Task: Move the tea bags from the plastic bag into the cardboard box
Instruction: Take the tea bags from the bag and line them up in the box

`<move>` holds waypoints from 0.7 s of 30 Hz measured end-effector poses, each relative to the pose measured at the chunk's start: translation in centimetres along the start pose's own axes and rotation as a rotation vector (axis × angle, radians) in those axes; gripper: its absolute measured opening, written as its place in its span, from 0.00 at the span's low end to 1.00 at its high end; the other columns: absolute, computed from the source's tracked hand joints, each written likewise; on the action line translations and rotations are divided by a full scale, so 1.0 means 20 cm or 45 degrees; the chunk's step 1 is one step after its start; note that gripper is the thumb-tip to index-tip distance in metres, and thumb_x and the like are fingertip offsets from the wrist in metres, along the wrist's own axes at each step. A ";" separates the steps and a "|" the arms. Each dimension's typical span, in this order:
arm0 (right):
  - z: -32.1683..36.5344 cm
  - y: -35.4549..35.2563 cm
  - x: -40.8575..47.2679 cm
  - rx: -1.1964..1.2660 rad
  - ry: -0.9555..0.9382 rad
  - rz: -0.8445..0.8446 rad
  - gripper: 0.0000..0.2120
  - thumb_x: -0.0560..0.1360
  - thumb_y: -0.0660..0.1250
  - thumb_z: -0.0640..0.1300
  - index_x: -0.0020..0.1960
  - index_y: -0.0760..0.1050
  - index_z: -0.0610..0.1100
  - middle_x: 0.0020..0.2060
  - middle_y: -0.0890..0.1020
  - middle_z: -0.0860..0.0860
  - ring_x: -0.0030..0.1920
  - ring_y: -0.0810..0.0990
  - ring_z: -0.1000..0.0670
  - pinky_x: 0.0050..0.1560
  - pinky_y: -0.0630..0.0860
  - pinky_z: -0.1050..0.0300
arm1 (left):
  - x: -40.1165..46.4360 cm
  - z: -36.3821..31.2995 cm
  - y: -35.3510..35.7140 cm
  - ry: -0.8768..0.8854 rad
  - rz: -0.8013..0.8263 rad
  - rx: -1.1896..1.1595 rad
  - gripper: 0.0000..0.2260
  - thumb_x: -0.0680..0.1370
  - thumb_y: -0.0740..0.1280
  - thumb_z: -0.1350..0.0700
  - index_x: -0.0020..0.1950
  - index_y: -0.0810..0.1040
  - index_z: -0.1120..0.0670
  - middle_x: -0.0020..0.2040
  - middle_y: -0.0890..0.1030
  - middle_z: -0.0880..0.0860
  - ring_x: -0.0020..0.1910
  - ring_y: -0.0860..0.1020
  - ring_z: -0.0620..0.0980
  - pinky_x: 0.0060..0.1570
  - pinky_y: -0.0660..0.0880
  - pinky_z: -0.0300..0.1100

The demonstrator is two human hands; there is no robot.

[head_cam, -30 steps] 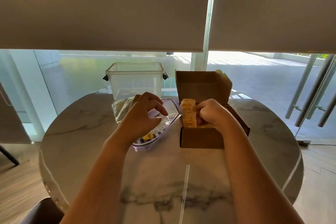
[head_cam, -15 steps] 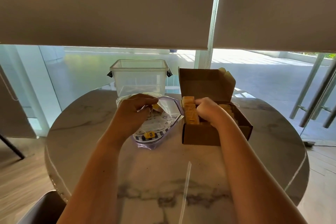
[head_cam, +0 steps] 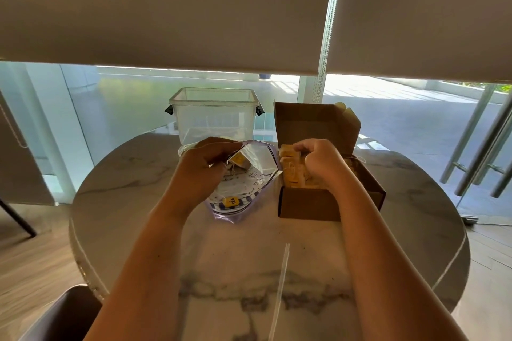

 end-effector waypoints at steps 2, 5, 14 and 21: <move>0.02 -0.06 -0.01 0.048 -0.029 -0.143 0.22 0.75 0.56 0.26 0.63 0.75 0.43 0.58 0.77 0.48 0.40 0.71 0.57 0.33 0.68 0.71 | 0.00 0.01 -0.02 0.005 -0.057 0.005 0.25 0.71 0.60 0.74 0.50 0.79 0.43 0.51 0.80 0.43 0.52 0.77 0.36 0.54 0.71 0.28; 0.10 -0.09 -0.07 0.205 -0.141 -0.208 0.18 0.74 0.60 0.27 0.51 0.78 0.47 0.46 0.78 0.55 0.43 0.75 0.57 0.30 0.70 0.73 | 0.00 0.02 -0.04 -0.003 -0.082 -0.032 0.22 0.72 0.61 0.73 0.51 0.80 0.47 0.50 0.80 0.41 0.50 0.76 0.32 0.50 0.69 0.23; 0.37 0.40 -0.20 0.074 -0.364 0.368 0.16 0.73 0.62 0.29 0.56 0.79 0.41 0.52 0.81 0.47 0.52 0.79 0.50 0.54 0.77 0.62 | 0.00 0.03 -0.03 -0.030 -0.042 -0.047 0.22 0.71 0.60 0.73 0.52 0.80 0.50 0.52 0.81 0.49 0.52 0.78 0.40 0.52 0.72 0.27; 0.36 0.77 -0.12 -0.470 -0.403 0.541 0.17 0.77 0.59 0.37 0.65 0.70 0.36 0.64 0.71 0.39 0.65 0.68 0.42 0.63 0.64 0.57 | -0.01 0.01 -0.02 -0.061 -0.057 -0.081 0.20 0.72 0.60 0.74 0.56 0.80 0.57 0.53 0.81 0.51 0.51 0.78 0.41 0.55 0.71 0.26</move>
Point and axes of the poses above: each hand's wrist, its own x-axis towards the middle knuckle, its own y-axis out of the palm, z = x × y, the point moved 8 cm from there along x, towards the middle knuckle
